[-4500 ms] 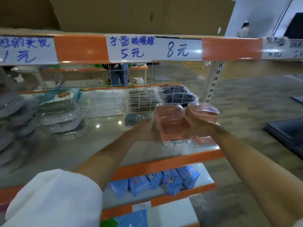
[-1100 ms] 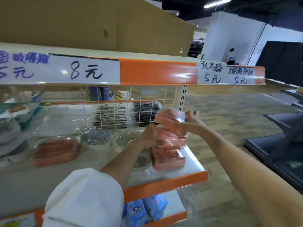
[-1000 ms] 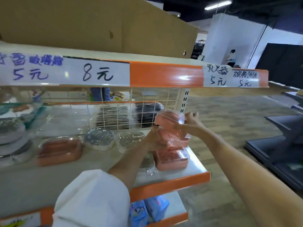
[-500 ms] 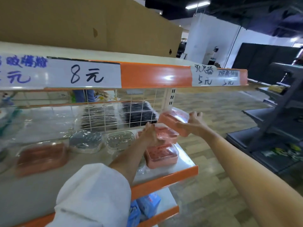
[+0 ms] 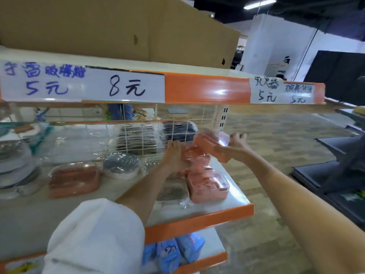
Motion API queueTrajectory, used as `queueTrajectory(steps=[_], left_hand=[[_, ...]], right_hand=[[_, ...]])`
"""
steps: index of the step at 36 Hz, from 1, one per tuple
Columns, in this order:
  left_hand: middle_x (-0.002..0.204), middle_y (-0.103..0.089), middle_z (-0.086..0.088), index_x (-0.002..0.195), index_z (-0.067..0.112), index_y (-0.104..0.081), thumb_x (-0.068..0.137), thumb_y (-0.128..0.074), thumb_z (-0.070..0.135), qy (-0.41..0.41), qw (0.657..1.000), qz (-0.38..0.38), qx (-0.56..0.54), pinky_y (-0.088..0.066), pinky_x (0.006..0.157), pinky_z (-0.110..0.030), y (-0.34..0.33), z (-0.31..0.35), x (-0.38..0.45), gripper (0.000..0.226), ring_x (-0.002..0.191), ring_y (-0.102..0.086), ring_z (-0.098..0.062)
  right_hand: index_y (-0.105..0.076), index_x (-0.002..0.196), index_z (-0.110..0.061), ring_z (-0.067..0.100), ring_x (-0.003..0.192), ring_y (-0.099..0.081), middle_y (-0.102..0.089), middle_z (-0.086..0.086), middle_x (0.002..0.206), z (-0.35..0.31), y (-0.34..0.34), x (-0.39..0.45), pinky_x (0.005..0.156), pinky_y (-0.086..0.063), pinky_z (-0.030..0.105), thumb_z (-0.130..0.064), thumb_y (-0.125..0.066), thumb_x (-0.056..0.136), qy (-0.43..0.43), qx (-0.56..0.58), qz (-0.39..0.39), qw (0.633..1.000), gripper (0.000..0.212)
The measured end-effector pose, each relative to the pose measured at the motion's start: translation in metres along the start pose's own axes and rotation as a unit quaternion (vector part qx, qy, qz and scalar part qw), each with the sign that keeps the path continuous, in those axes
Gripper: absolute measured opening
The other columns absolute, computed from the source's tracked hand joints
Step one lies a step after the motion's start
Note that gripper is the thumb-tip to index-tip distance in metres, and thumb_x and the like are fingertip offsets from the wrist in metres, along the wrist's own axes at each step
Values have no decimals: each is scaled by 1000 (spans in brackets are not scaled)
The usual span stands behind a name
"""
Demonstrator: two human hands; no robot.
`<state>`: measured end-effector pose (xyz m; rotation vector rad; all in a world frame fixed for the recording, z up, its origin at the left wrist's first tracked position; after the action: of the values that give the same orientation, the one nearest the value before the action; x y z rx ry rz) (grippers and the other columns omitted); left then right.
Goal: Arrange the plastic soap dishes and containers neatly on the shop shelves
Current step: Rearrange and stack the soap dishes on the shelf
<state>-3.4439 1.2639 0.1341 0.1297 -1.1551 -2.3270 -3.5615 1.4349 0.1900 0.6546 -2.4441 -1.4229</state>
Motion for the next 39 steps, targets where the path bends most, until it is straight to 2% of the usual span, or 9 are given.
queueTrajectory(steps=[4, 8, 12, 16, 23, 29, 32, 36, 39], left_hand=[[130, -34, -10, 133, 0, -33, 71, -82, 36, 56, 998, 25, -17, -37, 96, -23, 46, -46, -20, 86, 114, -37, -18], [121, -48, -11, 121, 5, -47, 40, -84, 55, 114, 992, 61, -5, -48, 93, -37, 98, -104, -49, 102, 109, -54, -25], [114, -45, -4, 121, 9, -46, 50, -89, 41, 142, 986, 83, 19, -41, 76, -23, 148, -148, -91, 89, 103, -49, -18], [123, -41, -7, 128, 7, -44, 63, -87, 33, 164, 982, 75, 47, -38, 88, -26, 178, -187, -127, 82, 113, -46, -23], [84, -55, 5, 84, 14, -58, 38, -75, 59, 194, 978, 71, 33, -41, 60, -28, 216, -241, -180, 67, 78, -58, -16], [103, -46, 5, 112, 16, -52, 72, -80, 19, 164, 983, 75, -15, -36, 83, -15, 233, -249, -202, 49, 97, -45, -12], [115, -39, 8, 123, 27, -41, 83, -72, 14, 178, 982, 62, -23, -37, 100, -30, 241, -261, -210, 53, 108, -39, -11], [95, -46, 0, 104, 10, -53, 82, -59, -16, 159, 984, 60, -50, -42, 80, -23, 254, -269, -225, 35, 85, -45, -8], [104, -54, 2, 124, 4, -53, 76, -73, -5, 149, 982, 90, -69, -40, 74, -4, 272, -275, -235, 53, 88, -51, -6]], right_hand=[[-31, 142, -25, 12, 109, -17, -23, -13, 111, -55, -46, -7, 91, -20, 22, -53, -62, 86, 85, 50, -95, 991, 69], [-22, 148, -3, 16, 105, -18, -12, 1, 115, -101, -70, -14, 62, -17, 11, -45, -77, 76, 106, 104, -69, 986, 99], [-18, 150, -8, 14, 106, -16, -10, -2, 116, -151, -118, -25, 79, -31, 25, -48, -82, 69, 137, 149, -114, 973, 110], [-18, 150, -15, 14, 105, -17, -10, -3, 116, -200, -155, -43, 87, -21, 28, -49, -79, 72, 165, 142, -152, 964, 105], [-52, 123, -1, 17, 107, -50, -45, 2, 109, -269, -205, -69, 77, -35, 24, -41, -81, 74, 206, 109, -173, 957, 69], [-49, 121, -6, 25, 111, -45, -44, 9, 121, -315, -230, -80, 90, -43, 36, -51, -77, 73, 249, 82, -197, 945, 71], [-53, 111, -10, 33, 112, -48, -48, 17, 122, -331, -244, -74, 82, -43, 37, -61, -78, 66, 254, 71, -183, 947, 73], [-52, 104, -9, 29, 106, -48, -50, 16, 112, -348, -254, -77, 75, -34, 32, -59, -77, 68, 257, 47, -170, 950, 67], [-44, 92, -16, 21, 94, -40, -43, 11, 101, -355, -257, -83, 70, -30, 32, -64, -78, 63, 249, 39, -167, 953, 65]])
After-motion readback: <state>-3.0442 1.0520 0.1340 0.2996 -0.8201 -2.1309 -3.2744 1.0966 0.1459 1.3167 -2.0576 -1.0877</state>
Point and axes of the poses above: each hand's wrist, its own x-axis towards the middle knuckle, its own y-axis out of the back of the hand, z = x × y, the point moved 10 cm from there along x, towards the middle knuckle
